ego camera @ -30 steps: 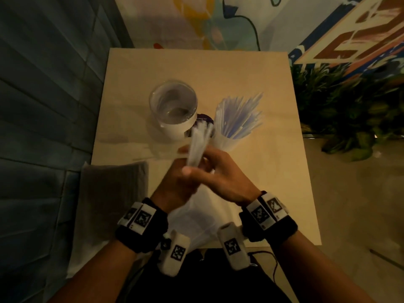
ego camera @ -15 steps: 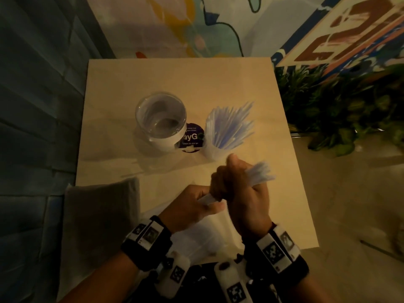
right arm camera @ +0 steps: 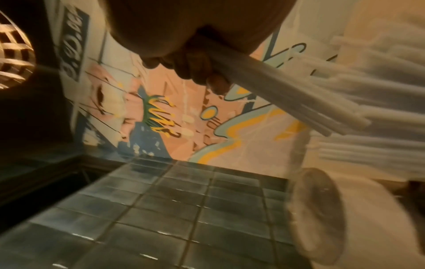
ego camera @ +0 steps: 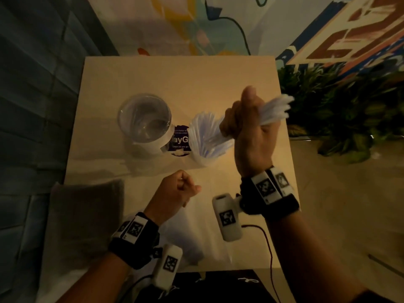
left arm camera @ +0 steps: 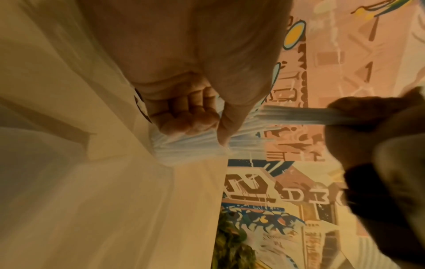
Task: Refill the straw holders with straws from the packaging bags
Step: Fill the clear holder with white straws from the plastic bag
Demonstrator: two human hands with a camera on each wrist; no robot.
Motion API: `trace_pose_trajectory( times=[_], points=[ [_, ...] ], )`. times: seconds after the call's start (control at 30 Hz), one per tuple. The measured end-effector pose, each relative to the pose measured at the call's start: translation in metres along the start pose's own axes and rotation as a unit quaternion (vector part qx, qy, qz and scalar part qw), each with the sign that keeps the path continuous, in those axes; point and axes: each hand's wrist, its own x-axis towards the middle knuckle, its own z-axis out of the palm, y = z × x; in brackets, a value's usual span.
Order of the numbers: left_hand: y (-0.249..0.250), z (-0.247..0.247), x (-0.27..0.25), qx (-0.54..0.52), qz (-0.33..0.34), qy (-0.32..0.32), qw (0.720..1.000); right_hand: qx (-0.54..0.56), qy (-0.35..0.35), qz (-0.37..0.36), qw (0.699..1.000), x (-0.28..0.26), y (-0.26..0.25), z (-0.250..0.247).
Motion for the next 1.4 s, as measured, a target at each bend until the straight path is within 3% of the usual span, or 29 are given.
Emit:
trace_pose_trajectory(
  times=[0.13, 0.3, 0.43, 0.53, 0.7, 0.8, 0.87, 1.03, 1.2, 1.3, 1.4],
  points=[
    [-0.003, 0.001, 0.008, -0.043, -0.025, 0.056, 0.997, -0.137, 0.004, 0.036, 0.99, 0.012, 0.036, 0.0],
    [-0.008, -0.003, 0.014, -0.125, -0.028, 0.081, 0.988, -0.232, -0.028, 0.044, 0.971, 0.012, 0.053, -0.004],
    [-0.005, 0.001, 0.03, 0.013, 0.001, 0.143, 0.99, -0.249, -0.009, -0.015, 0.968, 0.018, 0.027, -0.026],
    [0.001, 0.002, 0.044, -0.001, 0.047, 0.126, 0.991, -0.255, -0.014, -0.026, 0.966, 0.017, 0.013, -0.063],
    [0.003, -0.002, 0.075, 0.071, 0.095, 0.036, 0.992, -0.413, -0.172, 0.098, 0.889, -0.005, 0.051, -0.132],
    [0.009, 0.0, 0.088, 0.127, 0.113, 0.014, 0.985, -0.471, -0.234, 0.146, 0.838, -0.011, 0.079, -0.134],
    [0.013, 0.0, 0.096, 0.159, 0.13, 0.012, 0.979, -0.485, -0.251, 0.158, 0.822, -0.007, 0.093, -0.123],
    [0.025, 0.001, 0.11, 0.179, 0.14, 0.012, 0.974, -0.455, -0.27, 0.115, 0.84, 0.017, 0.109, -0.101],
    [0.027, 0.009, 0.121, 0.214, 0.173, -0.007, 0.961, -0.481, -0.295, 0.072, 0.822, 0.023, 0.129, -0.091],
    [0.026, 0.01, 0.119, 0.156, 0.201, 0.016, 0.967, -0.435, -0.25, 0.109, 0.858, 0.025, 0.135, -0.092],
    [0.029, 0.007, 0.112, 0.159, 0.255, 0.018, 0.954, -0.403, -0.244, 0.074, 0.879, 0.025, 0.128, -0.089]
  ],
)
